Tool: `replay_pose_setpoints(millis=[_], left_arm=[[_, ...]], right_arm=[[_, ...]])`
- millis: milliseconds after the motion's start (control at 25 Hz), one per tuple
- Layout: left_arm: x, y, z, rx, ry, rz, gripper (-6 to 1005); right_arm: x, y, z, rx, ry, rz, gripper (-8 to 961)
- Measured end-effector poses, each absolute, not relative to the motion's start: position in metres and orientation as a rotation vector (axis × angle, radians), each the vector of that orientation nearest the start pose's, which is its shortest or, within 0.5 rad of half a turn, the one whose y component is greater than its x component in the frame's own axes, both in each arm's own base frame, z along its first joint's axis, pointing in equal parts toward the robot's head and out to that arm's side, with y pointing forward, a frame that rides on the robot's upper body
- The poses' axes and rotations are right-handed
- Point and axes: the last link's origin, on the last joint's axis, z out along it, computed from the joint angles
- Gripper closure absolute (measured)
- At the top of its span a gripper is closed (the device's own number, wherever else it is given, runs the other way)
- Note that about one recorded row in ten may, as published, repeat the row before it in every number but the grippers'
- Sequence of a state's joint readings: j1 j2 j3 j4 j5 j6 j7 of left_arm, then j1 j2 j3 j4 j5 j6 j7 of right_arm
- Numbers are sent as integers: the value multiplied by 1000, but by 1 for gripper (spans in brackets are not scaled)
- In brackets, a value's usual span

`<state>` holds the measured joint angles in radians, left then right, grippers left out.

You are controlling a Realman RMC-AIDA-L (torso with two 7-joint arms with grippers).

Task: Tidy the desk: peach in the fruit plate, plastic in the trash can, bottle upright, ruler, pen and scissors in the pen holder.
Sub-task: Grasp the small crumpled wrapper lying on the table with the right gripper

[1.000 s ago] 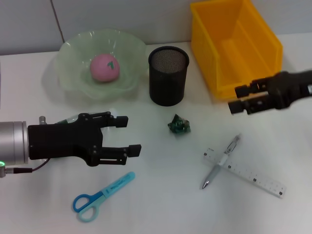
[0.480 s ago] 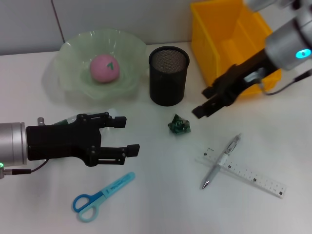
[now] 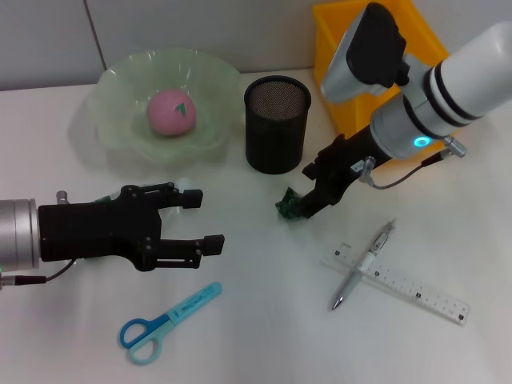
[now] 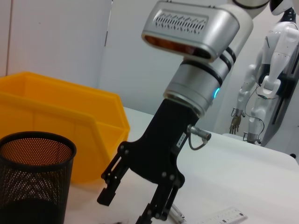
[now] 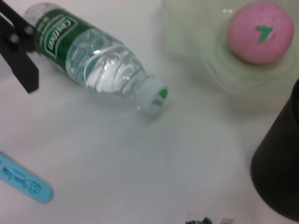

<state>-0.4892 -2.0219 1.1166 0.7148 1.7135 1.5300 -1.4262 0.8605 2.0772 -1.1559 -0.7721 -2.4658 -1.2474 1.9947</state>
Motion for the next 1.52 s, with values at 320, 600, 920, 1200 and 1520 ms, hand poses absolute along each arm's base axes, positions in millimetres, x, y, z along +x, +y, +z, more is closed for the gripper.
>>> replay_pose_setpoints(millis=[320, 600, 920, 1200, 1520], left_arm=[[-233, 323, -13, -2906, -489, -705, 179], [-234, 323, -13, -2906, -490, -704, 183], [-234, 323, -13, -2906, -490, -704, 186], [-235, 321, -13, -2906, -492, -704, 190], [-238, 321, -10, -2905, -489, -697, 193]], right_arm=[[191, 409, -50, -2816, 543, -282, 219], [194, 406, -60, -2835, 514, -264, 220], [198, 406, -65, -2822, 508, -276, 220], [198, 405, -70, -2822, 509, -261, 237], [199, 405, -71, -2809, 536, -236, 407]])
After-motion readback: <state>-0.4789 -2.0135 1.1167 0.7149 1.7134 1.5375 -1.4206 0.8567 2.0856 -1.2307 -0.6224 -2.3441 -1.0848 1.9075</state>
